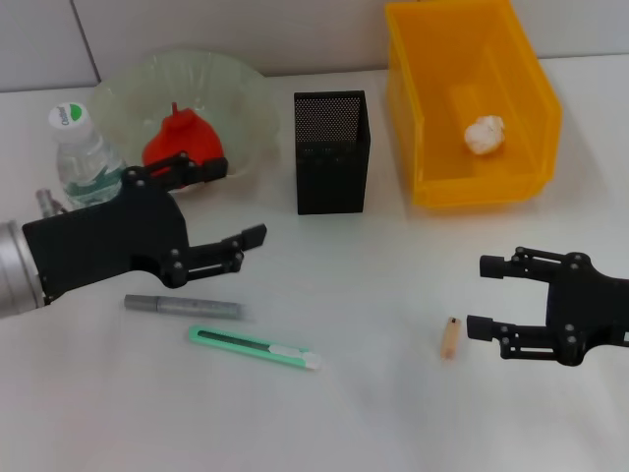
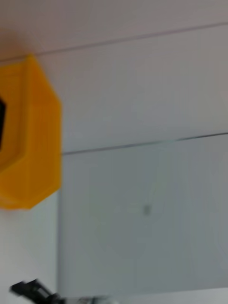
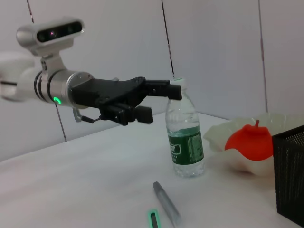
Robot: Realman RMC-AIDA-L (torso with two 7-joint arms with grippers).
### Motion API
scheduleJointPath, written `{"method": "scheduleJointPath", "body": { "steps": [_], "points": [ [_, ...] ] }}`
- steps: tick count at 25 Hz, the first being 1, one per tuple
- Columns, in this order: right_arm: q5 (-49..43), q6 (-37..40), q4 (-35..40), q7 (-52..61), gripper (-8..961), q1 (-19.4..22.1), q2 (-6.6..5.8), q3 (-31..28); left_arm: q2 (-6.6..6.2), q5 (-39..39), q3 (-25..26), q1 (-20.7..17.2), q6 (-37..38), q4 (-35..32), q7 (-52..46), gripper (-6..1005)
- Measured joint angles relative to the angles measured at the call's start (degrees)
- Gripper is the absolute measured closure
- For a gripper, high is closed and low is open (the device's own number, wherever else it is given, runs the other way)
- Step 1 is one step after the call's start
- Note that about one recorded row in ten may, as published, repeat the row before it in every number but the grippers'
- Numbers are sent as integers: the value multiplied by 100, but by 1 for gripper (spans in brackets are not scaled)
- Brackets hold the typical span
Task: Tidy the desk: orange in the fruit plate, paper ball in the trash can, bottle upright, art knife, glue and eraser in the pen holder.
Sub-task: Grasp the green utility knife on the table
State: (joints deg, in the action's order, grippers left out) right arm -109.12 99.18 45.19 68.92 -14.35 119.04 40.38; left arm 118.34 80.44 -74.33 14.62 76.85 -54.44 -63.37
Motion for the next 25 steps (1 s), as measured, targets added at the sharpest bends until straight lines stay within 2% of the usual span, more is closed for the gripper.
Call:
{"method": "scheduleJointPath", "body": {
  "steps": [1,4,5,6,8,10,11,18,25],
  "points": [
    [1,-2,-6,-1,168,44,0,-6,2,913,-45,52,-39,-813,-955,186],
    [1,-4,-18,-20,168,73,-2,-9,2,1286,-110,75,-19,-1149,-1304,186],
    [-1,-4,-36,-43,168,79,-3,-9,2,1634,-200,93,-7,-1492,-1676,187],
    [-6,-5,-72,-116,168,83,-7,-9,3,2566,-519,143,107,-2403,-2465,187],
    [-7,-4,-84,-151,168,83,-9,-10,11,3065,-700,221,244,-2842,-2832,187],
    [-7,-6,-87,-195,168,82,-11,-11,11,3065,-700,221,244,-2842,-2832,187],
    [-7,-12,-89,-213,168,78,-12,-13,18,3710,-875,592,720,-3263,-3480,187],
    [-7,-13,-140,-217,169,82,-13,-24,59,4401,-1003,1562,1488,-2994,-4109,187],
    [-7,-13,-158,-221,169,124,-12,-35,77,4718,-1620,1842,1358,-2940,-4186,187]
  ]
}}
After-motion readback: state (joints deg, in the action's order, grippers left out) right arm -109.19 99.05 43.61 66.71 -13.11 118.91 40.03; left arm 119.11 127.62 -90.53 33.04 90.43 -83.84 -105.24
